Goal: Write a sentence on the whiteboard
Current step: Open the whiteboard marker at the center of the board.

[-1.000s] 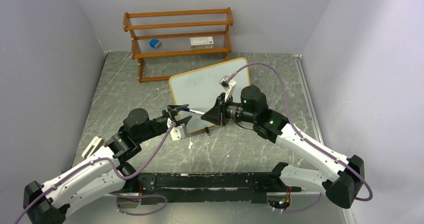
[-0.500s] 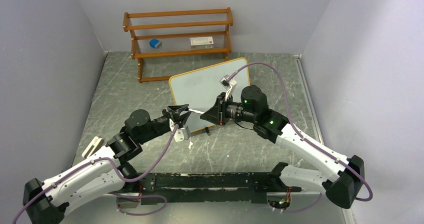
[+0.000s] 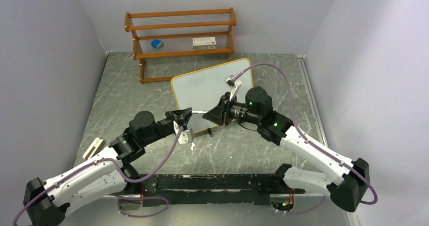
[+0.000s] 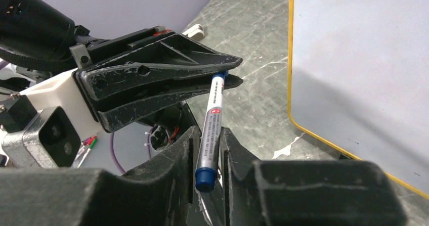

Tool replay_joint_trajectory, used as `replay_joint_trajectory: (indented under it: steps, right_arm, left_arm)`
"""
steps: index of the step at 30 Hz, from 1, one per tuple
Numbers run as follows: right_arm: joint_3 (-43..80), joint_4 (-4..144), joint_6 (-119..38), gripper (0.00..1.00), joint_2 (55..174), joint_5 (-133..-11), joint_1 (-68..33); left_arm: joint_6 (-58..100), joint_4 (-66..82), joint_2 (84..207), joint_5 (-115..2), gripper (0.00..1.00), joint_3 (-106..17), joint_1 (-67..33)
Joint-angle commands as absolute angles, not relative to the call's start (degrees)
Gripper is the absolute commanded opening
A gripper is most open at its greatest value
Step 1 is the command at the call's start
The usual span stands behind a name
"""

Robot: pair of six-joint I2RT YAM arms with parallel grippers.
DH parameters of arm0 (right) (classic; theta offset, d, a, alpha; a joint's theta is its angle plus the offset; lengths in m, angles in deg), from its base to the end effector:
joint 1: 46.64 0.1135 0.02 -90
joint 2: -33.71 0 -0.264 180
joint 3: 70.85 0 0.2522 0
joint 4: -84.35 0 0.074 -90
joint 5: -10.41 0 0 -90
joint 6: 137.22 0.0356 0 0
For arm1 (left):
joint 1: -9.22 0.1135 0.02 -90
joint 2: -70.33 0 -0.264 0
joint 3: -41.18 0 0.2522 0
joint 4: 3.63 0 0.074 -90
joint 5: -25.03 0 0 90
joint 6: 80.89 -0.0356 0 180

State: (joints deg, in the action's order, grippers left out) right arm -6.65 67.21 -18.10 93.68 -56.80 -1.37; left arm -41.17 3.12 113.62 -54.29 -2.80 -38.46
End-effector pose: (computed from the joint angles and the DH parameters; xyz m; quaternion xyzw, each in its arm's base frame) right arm 0.1616 0.1827 0.3368 -0.2296 0.7418 0.4924 0.3932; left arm 0.1220 -0.1437 0.2861 0.5994 0.4389 -0.0541 0.6672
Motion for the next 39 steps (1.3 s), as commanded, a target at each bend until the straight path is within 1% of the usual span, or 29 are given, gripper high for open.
replay_joint_trajectory:
  steps: [1,8,11,16,22,26,34,39]
  right_arm:
    - [-7.42,70.41,-16.18,0.28,92.85,-55.07,-1.38]
    - [-4.80,67.65,-17.76,0.45,94.07,-54.41,-1.38]
    - [-3.82,66.02,-18.37,0.47,94.71,-54.81,-1.38]
    - [-2.53,64.04,-19.06,0.48,96.08,-55.59,-1.38]
    - [-1.71,62.29,-19.76,0.45,97.96,-55.30,-1.38]
    - [-1.13,61.59,-19.96,0.38,99.15,-54.64,-1.38]
    - [-0.76,61.41,-20.32,0.27,99.80,-54.75,-1.38]
    - [-1.00,62.26,-19.99,0.26,99.55,-54.79,-1.38]
  left_arm:
    - [-40.06,1.51,112.87,-53.65,0.05,-2.28,-38.45]
    - [-41.90,4.78,113.27,-53.68,0.05,-3.48,-38.74]
    - [-42.87,7.24,113.80,-54.45,0.05,-4.80,-39.17]
    - [-43.95,9.44,114.09,-56.17,0.05,-5.98,-40.23]
    - [-44.15,9.49,113.79,-56.42,0.05,-6.18,-40.68]
    - [-44.49,9.73,114.29,-56.44,0.05,-6.75,-40.93]
    - [-44.94,10.04,114.62,-56.68,0.05,-7.36,-41.62]
    - [-44.85,11.62,114.97,-56.44,0.05,-7.39,-41.91]
